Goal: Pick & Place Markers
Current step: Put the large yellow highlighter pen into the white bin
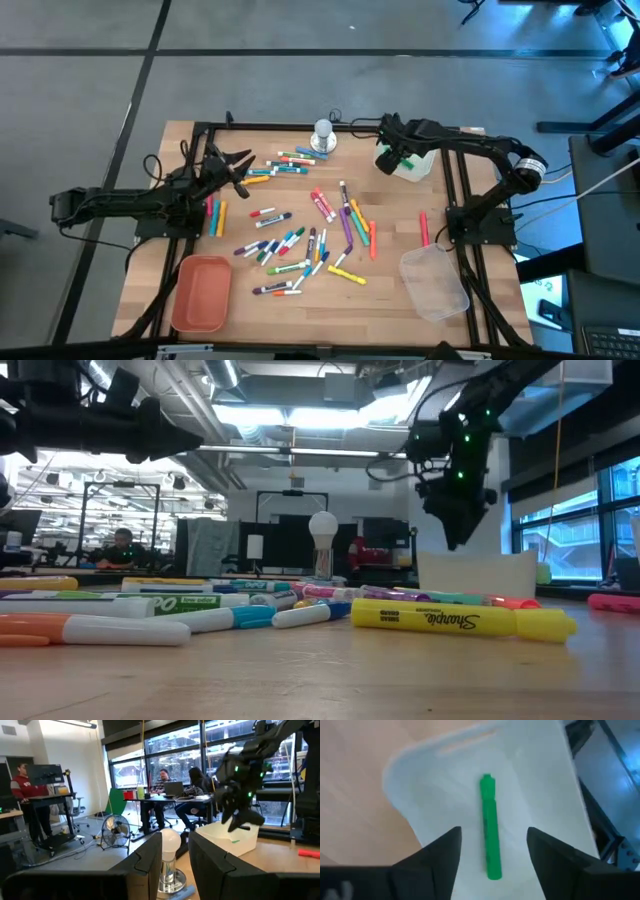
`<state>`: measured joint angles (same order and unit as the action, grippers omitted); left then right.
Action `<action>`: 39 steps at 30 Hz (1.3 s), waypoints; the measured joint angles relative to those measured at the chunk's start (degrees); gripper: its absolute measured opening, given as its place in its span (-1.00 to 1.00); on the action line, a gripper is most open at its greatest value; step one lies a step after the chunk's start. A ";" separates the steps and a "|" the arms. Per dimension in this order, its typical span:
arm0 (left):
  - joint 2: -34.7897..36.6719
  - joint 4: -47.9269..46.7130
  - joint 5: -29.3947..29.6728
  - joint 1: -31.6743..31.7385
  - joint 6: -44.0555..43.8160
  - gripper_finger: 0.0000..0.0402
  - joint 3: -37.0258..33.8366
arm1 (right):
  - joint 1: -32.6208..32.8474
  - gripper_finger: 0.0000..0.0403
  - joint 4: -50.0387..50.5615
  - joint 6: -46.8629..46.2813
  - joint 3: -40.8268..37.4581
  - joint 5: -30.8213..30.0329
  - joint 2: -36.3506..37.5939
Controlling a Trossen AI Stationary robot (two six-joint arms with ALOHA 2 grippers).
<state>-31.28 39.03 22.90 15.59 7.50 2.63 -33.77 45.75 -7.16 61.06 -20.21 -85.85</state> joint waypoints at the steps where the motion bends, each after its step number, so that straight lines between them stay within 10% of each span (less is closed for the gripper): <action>1: -0.34 0.00 0.02 0.00 -0.30 -0.55 0.00 | 1.00 0.14 -0.23 -1.08 0.52 1.59 0.45; 7: -2.63 -0.03 0.22 0.00 -0.77 -0.54 0.00 | 10.47 0.08 -0.98 -11.88 1.61 13.06 2.07; 18: -6.25 0.22 1.90 1.01 -1.76 -0.57 0.00 | 27.26 -0.06 -7.72 -25.22 1.40 13.46 -6.50; 39: -13.41 11.05 -0.71 1.05 -1.09 -0.57 -0.02 | 29.11 -0.49 -5.53 -22.93 1.69 12.85 -20.62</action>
<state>-44.69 50.07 22.18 16.64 6.41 2.61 -4.66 40.22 -30.09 62.75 -7.36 -106.47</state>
